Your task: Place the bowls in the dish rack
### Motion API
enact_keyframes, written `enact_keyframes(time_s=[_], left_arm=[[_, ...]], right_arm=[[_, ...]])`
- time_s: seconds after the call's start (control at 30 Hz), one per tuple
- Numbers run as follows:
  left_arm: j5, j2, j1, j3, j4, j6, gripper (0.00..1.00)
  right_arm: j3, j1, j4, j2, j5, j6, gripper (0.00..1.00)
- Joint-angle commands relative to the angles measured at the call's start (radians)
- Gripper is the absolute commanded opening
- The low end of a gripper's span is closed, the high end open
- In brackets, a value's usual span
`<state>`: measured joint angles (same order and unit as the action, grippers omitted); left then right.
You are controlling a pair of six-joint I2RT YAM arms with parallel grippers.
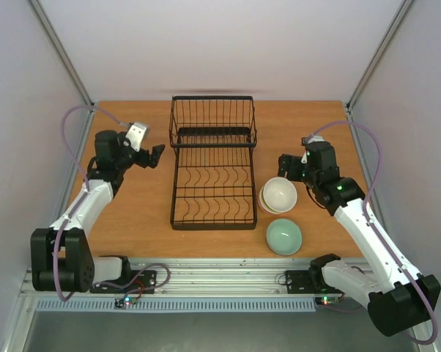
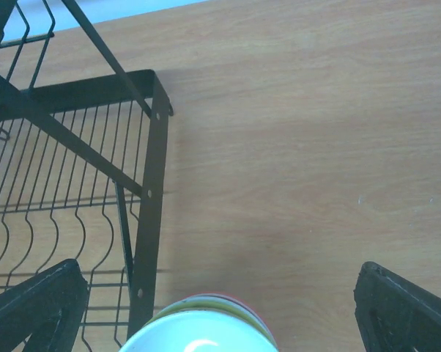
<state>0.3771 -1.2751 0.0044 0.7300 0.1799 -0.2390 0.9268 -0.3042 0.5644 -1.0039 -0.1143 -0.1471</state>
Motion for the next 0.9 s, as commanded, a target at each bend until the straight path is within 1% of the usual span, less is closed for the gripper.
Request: enact_keyframes(time_s=[0.0, 0.07, 0.1, 0.17, 0.3, 0.37, 0.47, 0.57, 0.7, 0.77, 0.87], left_arm=[[0.290, -0.039, -0.049, 0.220, -0.521, -0.084, 0.99], [0.340, -0.062, -0.095, 0.300, -0.714, -0.163, 0.99], [0.334, -0.054, -0.128, 0.304, -0.763, -0.192, 0.99], [0.257, -0.003, -0.226, 0.249, -0.780, -0.246, 0.99], [0.064, 0.100, -0.426, 0.130, -0.777, -0.281, 0.99], [0.008, 0.129, -0.499, 0.111, -0.805, -0.279, 0.99], [-0.035, 0.171, -0.582, 0.102, -0.858, -0.278, 1.00], [-0.030, 0.213, -0.655, 0.102, -0.930, -0.305, 0.99], [0.038, 0.239, -0.731, 0.091, -1.004, -0.359, 0.99], [0.054, 0.219, -0.773, 0.077, -1.010, -0.368, 0.99], [0.009, 0.191, -0.879, 0.041, -0.976, -0.381, 0.99]], right_arm=[[-0.018, -0.006, -0.003, 0.023, 0.020, 0.022, 0.99], [-0.021, -0.006, 0.005, 0.035, 0.021, 0.032, 0.99], [-0.026, -0.006, 0.006, 0.044, 0.025, 0.035, 0.99], [-0.034, -0.006, 0.006, 0.063, 0.036, 0.038, 0.98], [-0.047, -0.006, -0.003, 0.094, 0.048, 0.045, 0.98], [-0.051, -0.006, -0.006, 0.100, 0.056, 0.048, 0.98], [-0.052, -0.006, -0.001, 0.099, 0.063, 0.054, 0.99], [-0.055, -0.006, 0.000, 0.099, 0.067, 0.059, 0.98], [-0.057, -0.006, 0.000, 0.102, 0.067, 0.063, 0.98], [-0.058, -0.006, 0.001, 0.102, 0.065, 0.065, 0.98], [-0.061, -0.006, 0.002, 0.101, 0.055, 0.066, 0.99]])
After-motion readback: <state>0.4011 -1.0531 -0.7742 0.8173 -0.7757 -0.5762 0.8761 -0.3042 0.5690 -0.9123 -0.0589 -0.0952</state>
